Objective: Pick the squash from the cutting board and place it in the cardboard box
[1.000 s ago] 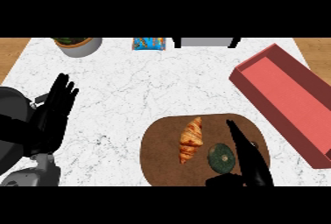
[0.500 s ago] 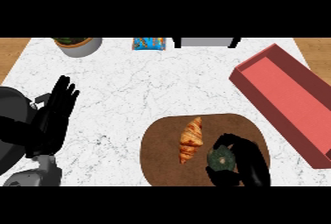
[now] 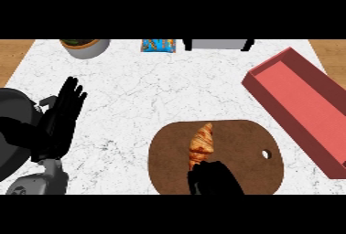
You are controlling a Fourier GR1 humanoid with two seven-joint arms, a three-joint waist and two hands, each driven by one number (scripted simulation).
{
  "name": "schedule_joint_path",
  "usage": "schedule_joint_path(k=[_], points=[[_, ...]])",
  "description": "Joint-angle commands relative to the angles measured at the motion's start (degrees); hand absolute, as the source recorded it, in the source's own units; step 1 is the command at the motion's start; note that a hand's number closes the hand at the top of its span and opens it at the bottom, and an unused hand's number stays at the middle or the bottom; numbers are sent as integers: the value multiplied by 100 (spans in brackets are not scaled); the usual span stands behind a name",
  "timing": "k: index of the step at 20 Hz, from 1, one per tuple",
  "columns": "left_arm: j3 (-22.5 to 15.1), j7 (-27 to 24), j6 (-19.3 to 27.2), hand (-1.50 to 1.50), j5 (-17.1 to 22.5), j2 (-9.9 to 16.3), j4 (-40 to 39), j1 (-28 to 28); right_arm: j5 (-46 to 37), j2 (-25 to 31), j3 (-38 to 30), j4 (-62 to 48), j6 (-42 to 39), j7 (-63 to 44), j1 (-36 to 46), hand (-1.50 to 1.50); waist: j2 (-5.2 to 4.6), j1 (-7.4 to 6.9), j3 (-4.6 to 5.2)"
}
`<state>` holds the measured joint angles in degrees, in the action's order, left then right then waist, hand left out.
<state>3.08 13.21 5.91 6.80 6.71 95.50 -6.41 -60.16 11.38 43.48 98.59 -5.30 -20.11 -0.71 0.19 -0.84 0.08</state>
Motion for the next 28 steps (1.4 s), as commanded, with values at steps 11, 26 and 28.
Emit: schedule_joint_path(k=[11,26,28], points=[[278,-31,-149,0,105,183,-85,-28,-1315,406,1363,2860,-1054,-282,-151,150,-3,130,-5],[86,-244,-90,0,-56,-40,-216,55,-418,-840,-1801,3884,-1431,-1267,674,150,-35,72,-7],[21,83,-9,0,-94,-10,92,-41,-88,-1059,-2356,3941,-2081,-1463,1231,150,-30,46,-6]])
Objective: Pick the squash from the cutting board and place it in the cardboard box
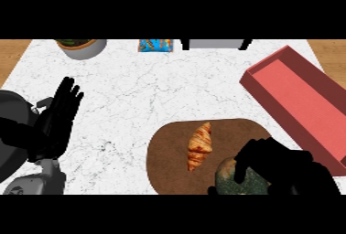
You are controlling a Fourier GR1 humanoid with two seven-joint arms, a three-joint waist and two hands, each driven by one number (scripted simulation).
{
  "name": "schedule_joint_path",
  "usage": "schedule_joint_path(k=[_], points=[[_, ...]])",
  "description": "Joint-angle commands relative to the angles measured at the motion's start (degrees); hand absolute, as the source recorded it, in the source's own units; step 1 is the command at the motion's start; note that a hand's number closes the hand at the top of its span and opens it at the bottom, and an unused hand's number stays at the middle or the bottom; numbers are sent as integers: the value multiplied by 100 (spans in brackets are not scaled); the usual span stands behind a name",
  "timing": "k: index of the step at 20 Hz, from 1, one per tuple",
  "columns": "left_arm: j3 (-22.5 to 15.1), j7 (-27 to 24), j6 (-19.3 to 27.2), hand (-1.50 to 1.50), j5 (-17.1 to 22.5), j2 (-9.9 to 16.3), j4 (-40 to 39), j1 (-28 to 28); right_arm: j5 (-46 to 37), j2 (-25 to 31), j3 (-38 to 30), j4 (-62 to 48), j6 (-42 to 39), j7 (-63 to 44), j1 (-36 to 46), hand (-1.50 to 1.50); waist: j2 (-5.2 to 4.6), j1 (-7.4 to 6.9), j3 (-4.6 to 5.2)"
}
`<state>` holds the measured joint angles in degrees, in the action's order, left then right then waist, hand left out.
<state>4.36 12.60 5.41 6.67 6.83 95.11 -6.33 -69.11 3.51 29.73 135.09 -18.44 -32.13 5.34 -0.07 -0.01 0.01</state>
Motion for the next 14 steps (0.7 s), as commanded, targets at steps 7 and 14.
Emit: schedule_joint_path(k=[7,14], points=[[269,239,-274,0,279,233,129,0,1502,160,-2686,-843,-434,656,908,150,4,-13,-2],[159,-10,-173,0,105,83,46,70,1349,1157,-3813,-2793,423,1855,1562,150,-6,-43,-3]])
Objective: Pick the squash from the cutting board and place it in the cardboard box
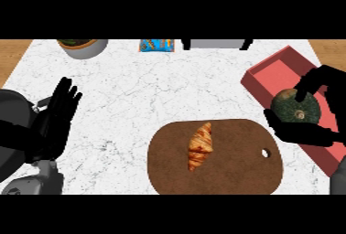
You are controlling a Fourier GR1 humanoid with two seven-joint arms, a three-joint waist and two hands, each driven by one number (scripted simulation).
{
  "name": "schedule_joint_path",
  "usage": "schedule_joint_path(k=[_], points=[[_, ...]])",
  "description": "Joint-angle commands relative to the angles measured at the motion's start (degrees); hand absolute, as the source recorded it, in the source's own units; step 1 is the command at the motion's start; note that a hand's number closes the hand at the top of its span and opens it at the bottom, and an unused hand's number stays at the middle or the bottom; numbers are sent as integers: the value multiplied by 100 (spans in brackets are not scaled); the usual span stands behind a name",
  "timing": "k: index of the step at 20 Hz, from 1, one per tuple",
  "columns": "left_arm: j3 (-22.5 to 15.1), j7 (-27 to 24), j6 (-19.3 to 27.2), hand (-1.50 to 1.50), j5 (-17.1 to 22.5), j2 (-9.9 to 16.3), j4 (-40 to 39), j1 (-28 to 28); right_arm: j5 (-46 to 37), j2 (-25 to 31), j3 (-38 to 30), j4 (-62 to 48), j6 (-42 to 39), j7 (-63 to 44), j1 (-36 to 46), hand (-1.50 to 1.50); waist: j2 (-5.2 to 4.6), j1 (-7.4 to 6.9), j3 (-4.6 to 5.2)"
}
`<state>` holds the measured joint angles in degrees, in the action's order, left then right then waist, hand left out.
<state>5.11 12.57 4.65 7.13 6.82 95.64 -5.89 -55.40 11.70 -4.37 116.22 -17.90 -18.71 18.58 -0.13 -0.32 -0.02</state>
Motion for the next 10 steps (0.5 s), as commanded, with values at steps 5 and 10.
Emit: schedule_joint_path(k=[5,10], points=[[-227,153,198,0,-232,-174,129,-44,-221,715,-595,-2490,921,1155,744,150,-8,-46,-1],[-104,262,100,0,-83,-66,-10,-379,-850,1143,-263,-3629,985,1494,930,150,-43,-87,-1]])
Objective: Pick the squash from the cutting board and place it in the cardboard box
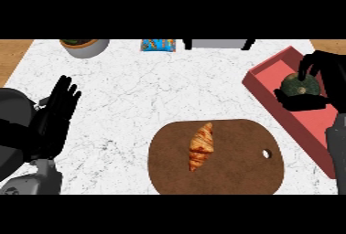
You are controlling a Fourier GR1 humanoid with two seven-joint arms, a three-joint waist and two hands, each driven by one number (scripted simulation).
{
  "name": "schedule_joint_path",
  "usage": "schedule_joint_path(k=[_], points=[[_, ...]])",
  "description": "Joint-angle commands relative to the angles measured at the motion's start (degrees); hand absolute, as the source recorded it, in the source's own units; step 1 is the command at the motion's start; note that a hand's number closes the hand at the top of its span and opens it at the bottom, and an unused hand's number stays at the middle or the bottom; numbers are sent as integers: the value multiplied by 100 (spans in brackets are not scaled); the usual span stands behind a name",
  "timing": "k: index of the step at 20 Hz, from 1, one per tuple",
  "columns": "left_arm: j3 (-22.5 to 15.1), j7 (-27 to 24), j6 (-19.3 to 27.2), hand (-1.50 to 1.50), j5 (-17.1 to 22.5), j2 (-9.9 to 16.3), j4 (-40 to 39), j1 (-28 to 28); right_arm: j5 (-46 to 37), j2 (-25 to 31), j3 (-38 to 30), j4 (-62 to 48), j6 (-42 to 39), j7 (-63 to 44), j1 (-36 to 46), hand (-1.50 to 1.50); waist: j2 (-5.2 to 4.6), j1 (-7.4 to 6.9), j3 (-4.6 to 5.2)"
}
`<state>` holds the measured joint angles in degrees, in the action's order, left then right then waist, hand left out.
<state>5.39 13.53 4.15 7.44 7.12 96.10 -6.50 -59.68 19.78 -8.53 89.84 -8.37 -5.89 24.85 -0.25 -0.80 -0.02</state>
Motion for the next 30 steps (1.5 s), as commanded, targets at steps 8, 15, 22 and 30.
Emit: schedule_joint_path(k=[8,15,22,30], points=[[-120,61,124,0,-184,-86,0,-68,-320,607,-42,-3103,-218,767,650,-150,-3,-19,-2],[-61,-184,-121,0,-2,-68,-71,162,709,220,-944,-2984,1516,1951,943,-150,-16,-20,-11],[-119,-168,99,0,-158,-210,-123,182,2558,160,-1977,-2869,432,2205,1208,-150,41,118,0],[-153,130,261,0,-253,-185,121,-61,4319,372,-3144,-3174,-584,1744,1365,-150,37,92,-3]])
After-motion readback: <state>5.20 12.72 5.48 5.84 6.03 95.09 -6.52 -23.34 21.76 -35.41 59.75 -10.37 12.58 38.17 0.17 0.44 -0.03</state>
